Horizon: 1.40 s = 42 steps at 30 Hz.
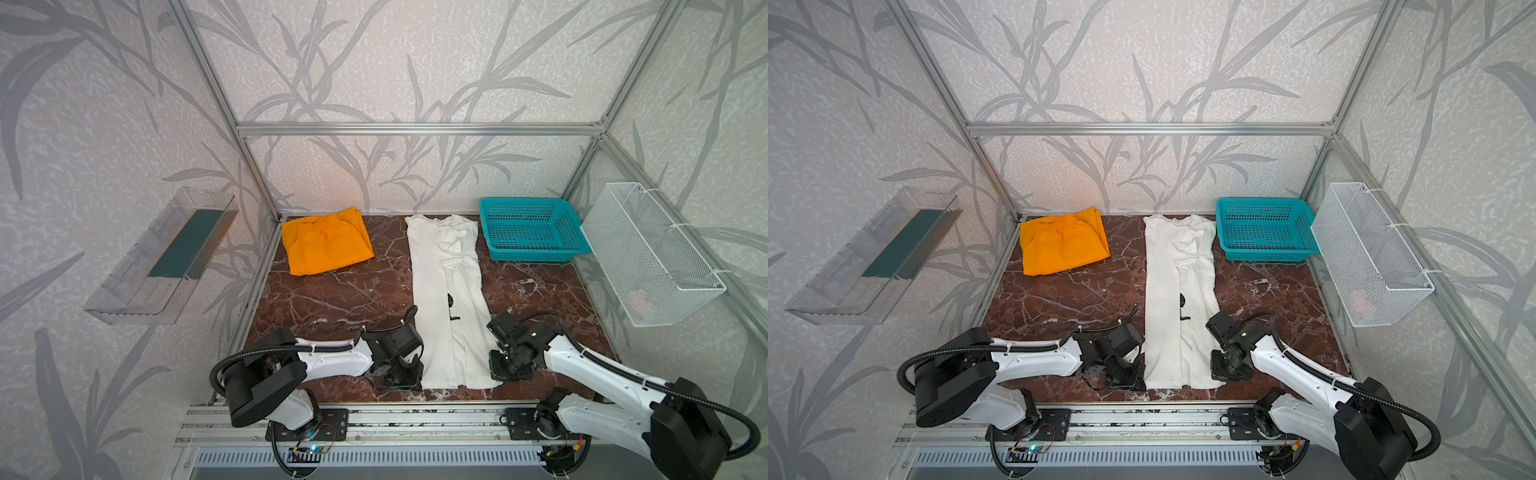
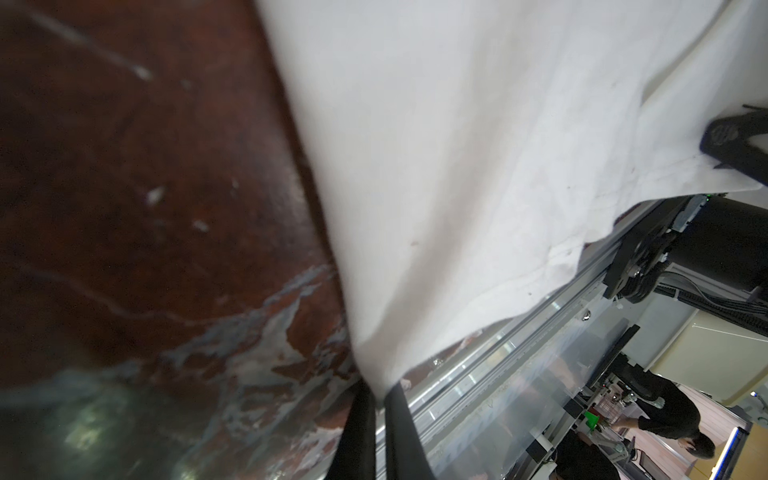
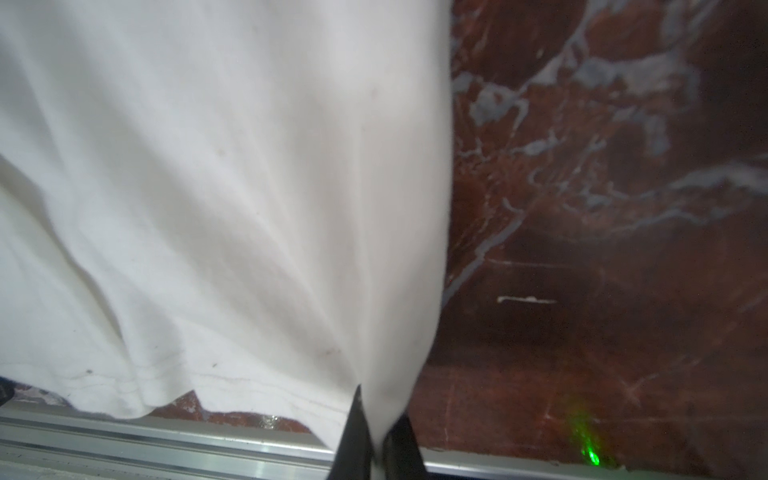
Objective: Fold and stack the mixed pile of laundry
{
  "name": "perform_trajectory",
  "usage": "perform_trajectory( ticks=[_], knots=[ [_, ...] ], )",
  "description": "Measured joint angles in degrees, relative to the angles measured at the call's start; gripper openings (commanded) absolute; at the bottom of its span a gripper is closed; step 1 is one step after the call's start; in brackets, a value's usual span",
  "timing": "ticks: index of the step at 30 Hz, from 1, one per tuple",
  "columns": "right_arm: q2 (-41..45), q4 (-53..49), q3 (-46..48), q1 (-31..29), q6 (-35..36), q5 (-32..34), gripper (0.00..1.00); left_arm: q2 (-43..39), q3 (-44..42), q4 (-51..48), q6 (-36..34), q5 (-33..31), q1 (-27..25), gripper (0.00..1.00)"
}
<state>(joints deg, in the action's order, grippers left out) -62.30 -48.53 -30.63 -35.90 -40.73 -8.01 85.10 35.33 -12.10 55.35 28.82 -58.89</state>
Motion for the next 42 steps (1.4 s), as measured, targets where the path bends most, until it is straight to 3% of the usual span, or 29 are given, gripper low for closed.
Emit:
perform_trajectory(
  ticks=[2, 7, 14, 21, 34, 42],
  knots=[
    [0.0, 0.1, 0.0, 0.0, 0.0, 0.0, 0.00, 0.0, 0.1, -0.2, 0.0, -0.2, 0.0, 0.13],
    [0.0, 0.2, 0.0, 0.0, 0.0, 0.0, 0.00, -0.6, 1.3, -1.1, -0.7, -0.1, 0.0, 0.40],
    [0.0, 0.3, 0.0, 0.0, 0.0, 0.0, 0.00, -1.8, 1.9, -4.9, -1.8, -2.5, 0.9, 0.42],
    [0.0, 0.3, 0.0, 0.0, 0.0, 0.0, 0.00, 2.2, 5.4, -5.2, -2.3, -1.9, 1.5, 0.38],
    [0.0, 0.3, -0.2, 0.0, 0.4, 0.0, 0.00, 3.3, 6.2, -8.0, -3.5, -2.3, 1.1, 0.00],
    [0.4, -1.9, -3.4, -1.8, 1.1, -0.3, 0.00, 1.9, 6.8, -13.8, -4.4, -3.8, 1.1, 0.00]
  ],
)
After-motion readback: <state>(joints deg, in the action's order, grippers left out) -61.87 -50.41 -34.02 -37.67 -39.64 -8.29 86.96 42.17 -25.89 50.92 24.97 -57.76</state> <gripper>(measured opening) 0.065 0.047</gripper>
